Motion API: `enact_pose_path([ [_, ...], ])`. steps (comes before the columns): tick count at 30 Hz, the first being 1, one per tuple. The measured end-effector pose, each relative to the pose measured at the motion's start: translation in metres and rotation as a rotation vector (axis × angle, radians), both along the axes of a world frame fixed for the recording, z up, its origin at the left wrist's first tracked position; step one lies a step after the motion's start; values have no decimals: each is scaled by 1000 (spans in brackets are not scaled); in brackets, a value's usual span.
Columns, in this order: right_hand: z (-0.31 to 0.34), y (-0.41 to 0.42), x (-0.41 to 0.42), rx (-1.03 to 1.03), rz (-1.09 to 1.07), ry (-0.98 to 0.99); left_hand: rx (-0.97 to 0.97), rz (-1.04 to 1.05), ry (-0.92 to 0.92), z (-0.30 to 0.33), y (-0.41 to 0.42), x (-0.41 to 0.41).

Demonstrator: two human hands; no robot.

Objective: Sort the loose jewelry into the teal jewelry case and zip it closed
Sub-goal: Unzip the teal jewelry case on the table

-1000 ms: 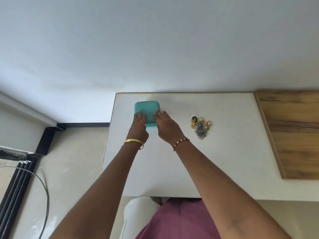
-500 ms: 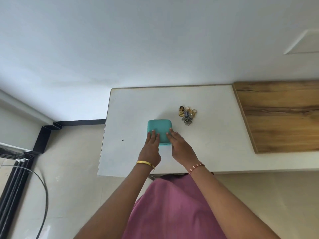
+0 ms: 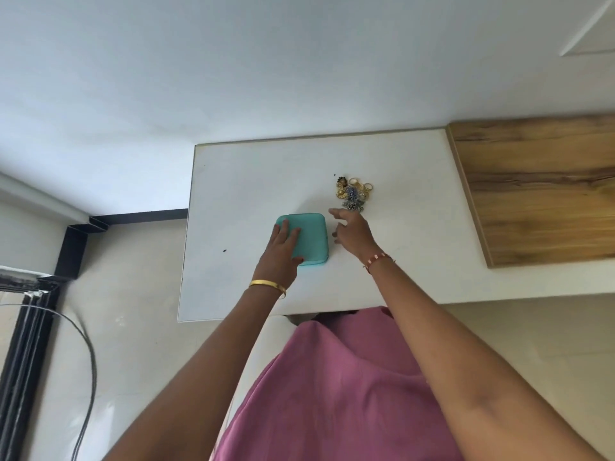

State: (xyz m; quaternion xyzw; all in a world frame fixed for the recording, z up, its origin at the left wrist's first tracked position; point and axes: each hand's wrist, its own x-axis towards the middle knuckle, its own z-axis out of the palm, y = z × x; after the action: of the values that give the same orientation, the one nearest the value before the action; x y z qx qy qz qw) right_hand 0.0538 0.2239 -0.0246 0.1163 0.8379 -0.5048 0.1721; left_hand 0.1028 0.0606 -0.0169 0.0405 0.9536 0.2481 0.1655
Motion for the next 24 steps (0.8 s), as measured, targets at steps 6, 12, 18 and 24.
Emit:
enact_pose_path([
  [6, -14, -13, -18, 7, 58, -29, 52, 26, 2, -7, 1, 3],
  [12, -21, -11, -19, -6, -19, -57, 65, 23, -1, -7, 0, 3],
  [18, -18, -9, -21, 27, -22, -38, 44, 15, -8, -6, 0, 3],
  [24, -12, -4, -20, 294, 121, 94, 14, -10, -4, -9, -1, 2],
])
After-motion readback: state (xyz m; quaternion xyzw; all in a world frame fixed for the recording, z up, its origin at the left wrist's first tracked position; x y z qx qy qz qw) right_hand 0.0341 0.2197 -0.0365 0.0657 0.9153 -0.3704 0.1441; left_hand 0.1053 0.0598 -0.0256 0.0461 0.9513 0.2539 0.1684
